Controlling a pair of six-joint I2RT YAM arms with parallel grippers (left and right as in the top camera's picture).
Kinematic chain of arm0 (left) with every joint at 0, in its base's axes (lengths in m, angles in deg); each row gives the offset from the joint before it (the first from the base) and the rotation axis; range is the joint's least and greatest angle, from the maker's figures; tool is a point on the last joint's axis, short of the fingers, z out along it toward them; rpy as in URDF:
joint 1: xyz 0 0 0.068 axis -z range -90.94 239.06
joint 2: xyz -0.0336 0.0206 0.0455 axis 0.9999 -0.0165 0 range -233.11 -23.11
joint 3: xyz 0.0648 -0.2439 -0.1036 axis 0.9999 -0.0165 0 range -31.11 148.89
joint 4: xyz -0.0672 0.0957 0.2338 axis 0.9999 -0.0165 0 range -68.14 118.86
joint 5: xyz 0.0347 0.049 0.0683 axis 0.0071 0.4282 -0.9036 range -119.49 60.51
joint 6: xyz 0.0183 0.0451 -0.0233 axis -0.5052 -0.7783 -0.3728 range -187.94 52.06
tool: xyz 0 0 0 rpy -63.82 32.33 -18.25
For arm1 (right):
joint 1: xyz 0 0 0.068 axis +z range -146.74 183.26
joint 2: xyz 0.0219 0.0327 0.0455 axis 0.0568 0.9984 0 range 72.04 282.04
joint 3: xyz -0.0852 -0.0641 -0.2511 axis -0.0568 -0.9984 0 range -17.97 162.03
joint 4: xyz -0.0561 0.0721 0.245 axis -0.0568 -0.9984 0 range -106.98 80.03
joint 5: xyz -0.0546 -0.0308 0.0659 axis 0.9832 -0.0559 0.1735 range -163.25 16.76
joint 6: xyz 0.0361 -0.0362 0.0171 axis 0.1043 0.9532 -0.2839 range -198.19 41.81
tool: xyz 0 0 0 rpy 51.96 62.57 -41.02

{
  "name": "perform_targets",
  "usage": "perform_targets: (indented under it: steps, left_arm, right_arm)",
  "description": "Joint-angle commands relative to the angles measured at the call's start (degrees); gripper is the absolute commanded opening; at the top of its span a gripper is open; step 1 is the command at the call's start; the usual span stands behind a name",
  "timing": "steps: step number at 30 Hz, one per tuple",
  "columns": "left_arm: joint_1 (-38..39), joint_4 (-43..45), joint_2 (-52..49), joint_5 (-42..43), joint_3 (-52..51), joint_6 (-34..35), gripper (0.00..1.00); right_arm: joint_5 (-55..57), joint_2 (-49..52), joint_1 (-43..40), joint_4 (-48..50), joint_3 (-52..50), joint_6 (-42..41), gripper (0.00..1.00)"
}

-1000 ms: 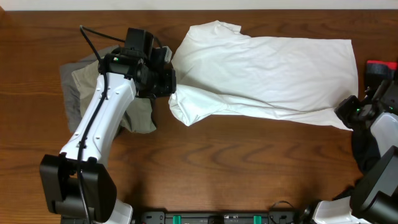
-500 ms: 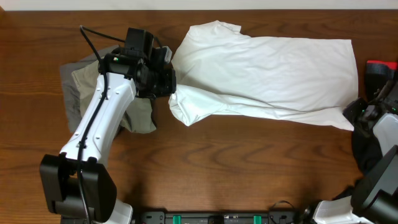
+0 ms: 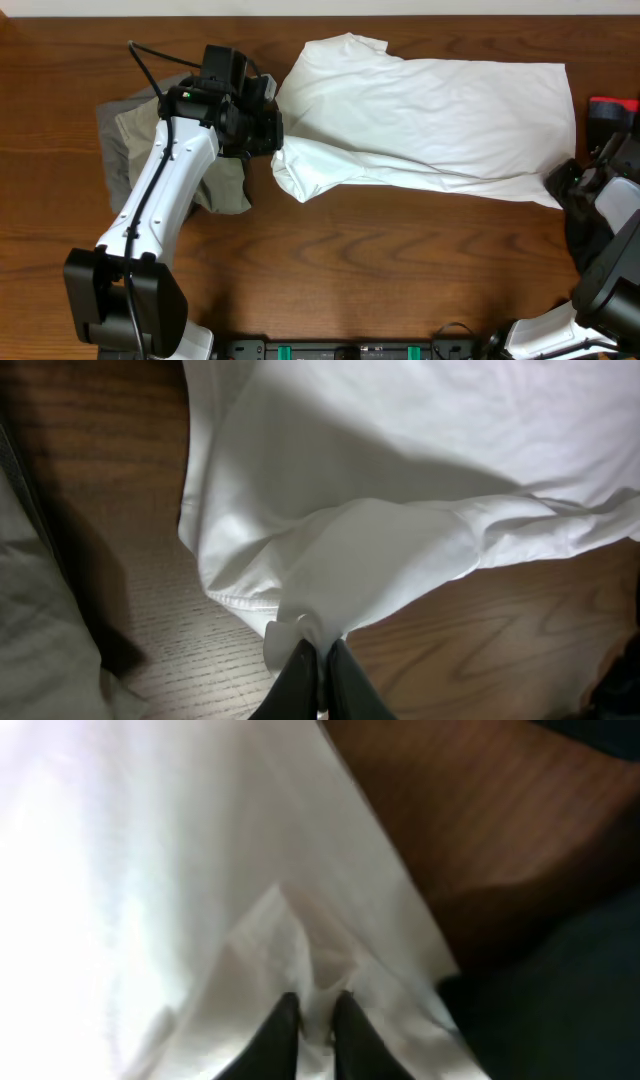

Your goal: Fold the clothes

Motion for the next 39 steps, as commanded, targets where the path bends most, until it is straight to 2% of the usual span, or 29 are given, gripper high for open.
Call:
perform_targets:
  steps: [1,2,13,19,23,29,39]
  left_arm:
    - [0.0,-0.1,-0.1,0.3,0.6,-0.1,0.06]
    - [0.0,-0.1,-0.1,0.3,0.6,-0.1,0.06]
    - [0.0,-0.1,0.2,0.3,0.6,-0.1,0.06]
    - [0.0,-1.7,1.9,0.3,0.7,-0.2,0.06]
    - [0.0,-3.4,4.2,-0.6,0.7,-0.4,0.06]
    - [0.0,-5.2,6.1,-7.6,0.6,-0.6,0.06]
    - [0.0,3.8,2.4,-8.2,0.6,-2.4,0.06]
  right_arm:
    - [-4.2,-1.0,-1.2,0.3,0.8,0.1,0.04]
    - [-4.6,-1.6,-1.3,0.3,0.8,0.1,0.01]
    - [-6.6,-13.8,-2.1,-2.4,0.8,-0.4,0.01]
    - [-2.3,-18.4,-2.3,-8.0,0.8,-2.6,0.01]
    - [-1.3,-19.8,-2.4,-9.6,0.8,-3.0,0.01]
    - [-1.7,-21.0,-2.4,-9.1,0.8,-5.2,0.01]
    - [-3.5,-16.9,-1.9,-3.5,0.8,-7.9,0.01]
